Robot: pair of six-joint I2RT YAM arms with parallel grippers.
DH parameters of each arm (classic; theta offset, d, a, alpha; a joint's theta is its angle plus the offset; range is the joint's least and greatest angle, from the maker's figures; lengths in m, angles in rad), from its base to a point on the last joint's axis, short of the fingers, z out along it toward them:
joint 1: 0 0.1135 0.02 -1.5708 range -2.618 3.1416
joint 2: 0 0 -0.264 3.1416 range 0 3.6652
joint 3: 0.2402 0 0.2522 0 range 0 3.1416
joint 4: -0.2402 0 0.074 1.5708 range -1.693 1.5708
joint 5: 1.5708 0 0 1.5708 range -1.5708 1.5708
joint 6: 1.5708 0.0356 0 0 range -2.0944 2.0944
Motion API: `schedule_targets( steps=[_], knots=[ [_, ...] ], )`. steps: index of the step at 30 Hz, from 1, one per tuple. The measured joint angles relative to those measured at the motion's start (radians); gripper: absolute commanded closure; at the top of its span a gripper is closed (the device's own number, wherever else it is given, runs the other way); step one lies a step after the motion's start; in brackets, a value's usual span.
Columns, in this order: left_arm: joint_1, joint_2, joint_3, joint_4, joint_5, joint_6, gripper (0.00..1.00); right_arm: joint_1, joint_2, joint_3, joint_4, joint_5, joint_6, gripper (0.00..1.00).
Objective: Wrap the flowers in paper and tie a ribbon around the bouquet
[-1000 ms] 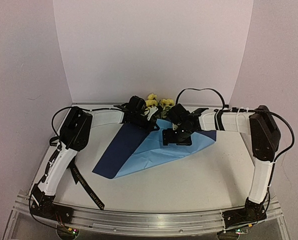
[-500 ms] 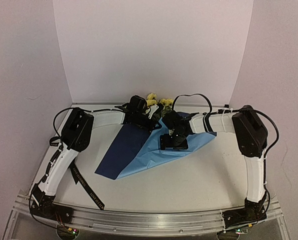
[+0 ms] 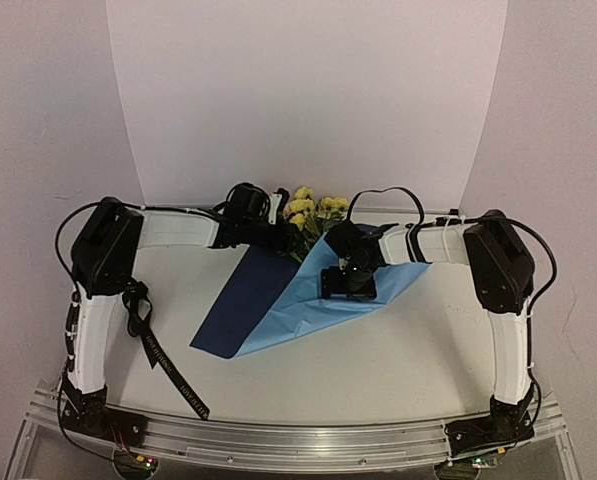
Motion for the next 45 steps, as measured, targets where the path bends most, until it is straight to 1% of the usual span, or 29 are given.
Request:
schedule_targets(
  steps=[5,9,11,16,19,21,24,26,28,31,33,37,45],
  knots=[
    [0.002,-0.278,-0.223,0.001,-0.079,-0.242,0.27,-0.003,0.000,0.023,-0.033,0.001,0.017,0.16],
    [-0.020,-0.465,-0.409,-0.040,-0.144,-0.479,0.27,-0.003,0.007,0.050,-0.055,0.001,0.031,0.16],
    [-0.058,-0.534,-0.496,-0.086,-0.195,-0.606,0.27,-0.003,0.017,0.062,-0.060,0.001,0.039,0.16],
    [-0.203,-0.666,-0.693,-0.175,-0.302,-0.904,0.29,-0.003,0.033,0.068,-0.073,0.001,0.053,0.17],
    [-0.271,-0.689,-0.732,-0.215,-0.327,-0.998,0.30,-0.005,0.036,0.070,-0.077,0.001,0.059,0.17],
    [-0.300,-0.674,-0.720,-0.232,-0.339,-1.016,0.33,-0.006,0.037,0.071,-0.078,0.002,0.066,0.16],
    [-0.325,-0.596,-0.652,-0.214,-0.342,-0.985,0.37,-0.006,0.037,0.072,-0.079,0.005,0.074,0.16],
    [-0.327,-0.546,-0.618,-0.158,-0.337,-0.949,0.41,-0.006,0.037,0.074,-0.081,0.007,0.077,0.16],
    [-0.325,-0.497,-0.584,-0.108,-0.324,-0.907,0.47,-0.006,0.037,0.076,-0.082,0.009,0.082,0.16],
    [-0.315,-0.379,-0.493,-0.023,-0.278,-0.856,0.58,-0.008,0.037,0.080,-0.084,0.010,0.085,0.16],
    [-0.303,-0.309,-0.456,0.044,-0.236,-0.834,0.62,-0.010,0.037,0.086,-0.086,0.011,0.087,0.16],
    [-0.269,-0.237,-0.453,0.090,-0.170,-0.828,0.67,-0.015,0.037,0.098,-0.091,0.011,0.092,0.16],
    [-0.187,-0.168,-0.453,0.092,-0.089,-0.806,0.69,-0.019,0.026,0.126,-0.101,0.025,0.073,0.13]
  ],
)
